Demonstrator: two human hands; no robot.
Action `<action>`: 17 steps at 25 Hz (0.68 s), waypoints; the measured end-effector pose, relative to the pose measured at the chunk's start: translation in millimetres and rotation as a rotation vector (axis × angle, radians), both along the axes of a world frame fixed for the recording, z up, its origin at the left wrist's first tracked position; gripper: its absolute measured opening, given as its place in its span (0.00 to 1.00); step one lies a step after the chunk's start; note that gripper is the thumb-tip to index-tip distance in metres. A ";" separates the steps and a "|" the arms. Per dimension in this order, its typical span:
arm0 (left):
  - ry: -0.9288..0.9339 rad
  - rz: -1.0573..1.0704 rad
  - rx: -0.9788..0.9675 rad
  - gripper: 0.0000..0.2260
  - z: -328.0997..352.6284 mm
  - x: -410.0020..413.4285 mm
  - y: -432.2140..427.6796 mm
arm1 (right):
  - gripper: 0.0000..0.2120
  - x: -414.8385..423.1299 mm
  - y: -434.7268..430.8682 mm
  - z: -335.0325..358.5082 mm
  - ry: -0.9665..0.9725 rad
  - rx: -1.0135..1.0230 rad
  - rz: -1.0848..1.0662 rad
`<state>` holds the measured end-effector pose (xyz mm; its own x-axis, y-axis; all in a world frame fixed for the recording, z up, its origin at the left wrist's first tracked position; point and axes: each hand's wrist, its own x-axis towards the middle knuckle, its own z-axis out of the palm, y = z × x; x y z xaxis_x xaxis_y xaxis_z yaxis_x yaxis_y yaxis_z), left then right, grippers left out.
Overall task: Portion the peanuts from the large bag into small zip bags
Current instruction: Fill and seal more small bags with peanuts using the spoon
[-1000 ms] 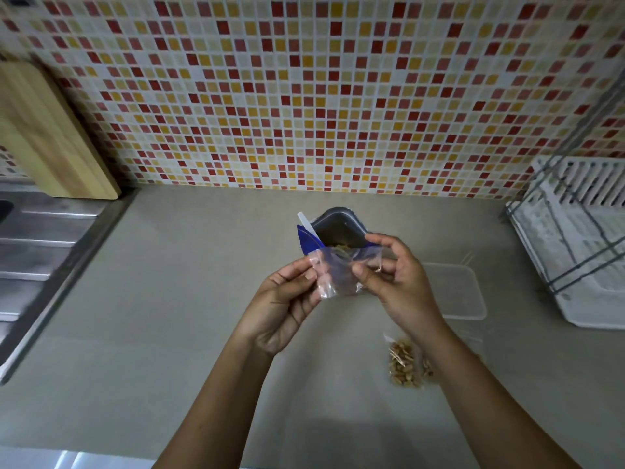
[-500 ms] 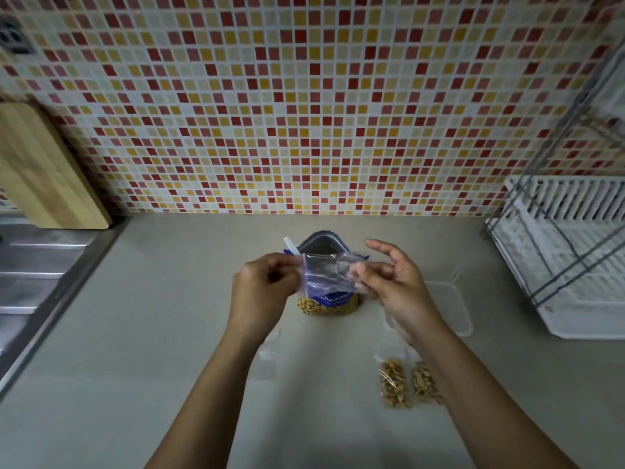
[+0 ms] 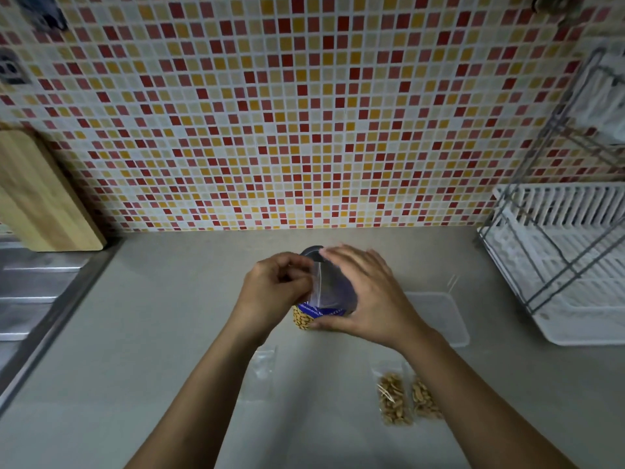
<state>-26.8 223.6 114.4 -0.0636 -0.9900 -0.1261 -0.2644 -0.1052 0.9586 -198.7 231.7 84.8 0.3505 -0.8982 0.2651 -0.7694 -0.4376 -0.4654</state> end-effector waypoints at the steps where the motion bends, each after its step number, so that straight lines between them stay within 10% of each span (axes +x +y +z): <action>1: -0.013 0.015 -0.004 0.14 2.0 -1.6 -0.5 | 0.44 2.7 -2.0 -1.9 -0.004 0.011 -0.002; 17: -0.482 0.213 -0.261 0.15 -15.9 9.0 -49.7 | 0.27 -2.6 -32.0 -13.2 -0.370 -0.026 -0.162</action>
<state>-17.9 173.9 98.6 0.1439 -0.9769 0.1581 -0.6755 0.0198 0.7371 -201.3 199.7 71.6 0.0813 -0.9255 0.3698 -0.6116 -0.3393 -0.7147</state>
